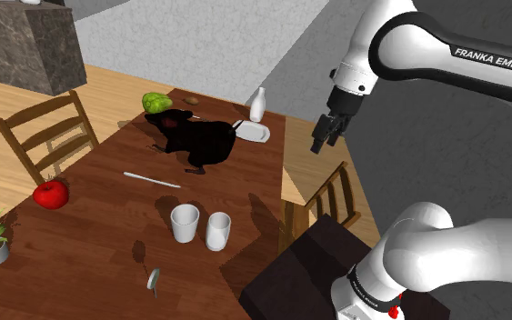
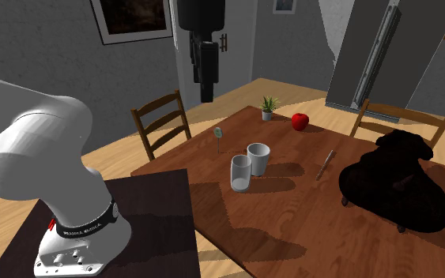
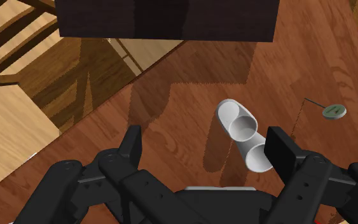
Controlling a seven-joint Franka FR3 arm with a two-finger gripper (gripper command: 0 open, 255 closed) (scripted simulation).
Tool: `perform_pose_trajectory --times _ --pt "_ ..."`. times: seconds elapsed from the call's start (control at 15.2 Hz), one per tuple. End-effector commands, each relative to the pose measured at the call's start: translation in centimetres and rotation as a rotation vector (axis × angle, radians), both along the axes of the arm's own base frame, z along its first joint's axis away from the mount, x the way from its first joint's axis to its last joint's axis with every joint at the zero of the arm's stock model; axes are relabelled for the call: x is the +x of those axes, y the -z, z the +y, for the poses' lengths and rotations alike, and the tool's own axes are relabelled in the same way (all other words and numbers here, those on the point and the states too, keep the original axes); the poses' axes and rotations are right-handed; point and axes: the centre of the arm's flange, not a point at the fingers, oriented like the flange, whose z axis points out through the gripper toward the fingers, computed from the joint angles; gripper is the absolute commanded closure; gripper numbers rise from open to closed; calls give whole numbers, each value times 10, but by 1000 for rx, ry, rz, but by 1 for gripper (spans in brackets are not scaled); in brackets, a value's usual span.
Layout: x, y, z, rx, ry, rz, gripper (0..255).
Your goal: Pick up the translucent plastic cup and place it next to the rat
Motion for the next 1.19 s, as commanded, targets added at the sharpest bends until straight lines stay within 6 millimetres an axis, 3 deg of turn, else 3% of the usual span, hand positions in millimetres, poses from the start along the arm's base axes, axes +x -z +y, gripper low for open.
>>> perform_pose_trajectory --times 0.0,1.12 --pt "0 0 0 0 0 0 0" --pt "95 186 87 -52 -160 -19 0"
